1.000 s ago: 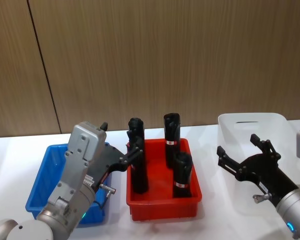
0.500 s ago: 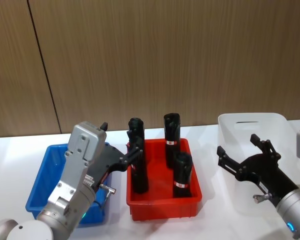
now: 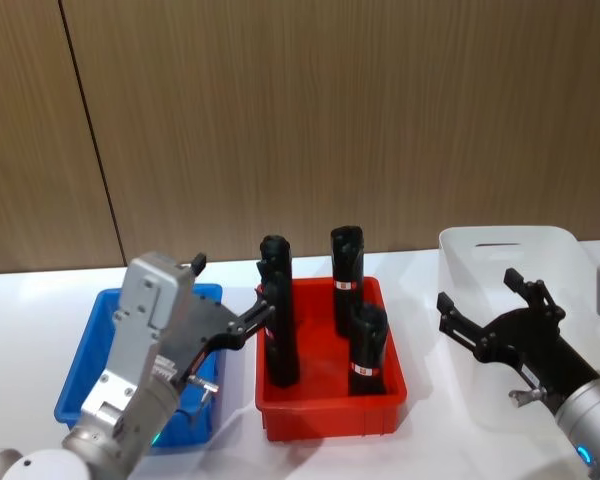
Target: Pick the cotton swabs from the blue box and place them into the white box.
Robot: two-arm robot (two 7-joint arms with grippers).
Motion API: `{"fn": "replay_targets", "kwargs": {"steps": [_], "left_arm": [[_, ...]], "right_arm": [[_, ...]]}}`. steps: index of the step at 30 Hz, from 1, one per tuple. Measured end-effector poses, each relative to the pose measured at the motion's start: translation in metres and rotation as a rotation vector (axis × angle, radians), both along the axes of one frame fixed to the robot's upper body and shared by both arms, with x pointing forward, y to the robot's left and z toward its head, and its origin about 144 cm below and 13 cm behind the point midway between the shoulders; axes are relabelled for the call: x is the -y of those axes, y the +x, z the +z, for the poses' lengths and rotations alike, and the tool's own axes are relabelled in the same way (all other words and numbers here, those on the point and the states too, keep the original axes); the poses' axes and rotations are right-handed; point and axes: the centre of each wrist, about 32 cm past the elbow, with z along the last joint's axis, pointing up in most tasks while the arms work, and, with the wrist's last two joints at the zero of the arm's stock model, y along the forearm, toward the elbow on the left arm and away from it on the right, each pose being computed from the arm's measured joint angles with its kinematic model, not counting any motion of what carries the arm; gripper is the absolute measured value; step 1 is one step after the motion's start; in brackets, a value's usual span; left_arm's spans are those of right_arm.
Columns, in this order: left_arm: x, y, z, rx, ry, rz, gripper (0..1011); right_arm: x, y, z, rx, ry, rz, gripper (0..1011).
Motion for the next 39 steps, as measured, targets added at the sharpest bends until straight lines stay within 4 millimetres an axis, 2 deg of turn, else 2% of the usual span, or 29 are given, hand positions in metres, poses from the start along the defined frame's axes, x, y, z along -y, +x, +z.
{"fn": "replay_targets", "kwargs": {"steps": [20, 39], "left_arm": [[-0.036, -0.007, -0.007, -0.133, -0.074, 0.138, 1004], [-0.052, 0.001, -0.009, -0.314, -0.043, 0.268, 1004]], "right_arm": [[0.000, 0.000, 0.000, 0.000, 0.000, 0.000, 1002], [0.000, 0.000, 0.000, 0.000, 0.000, 0.000, 1002]]}}
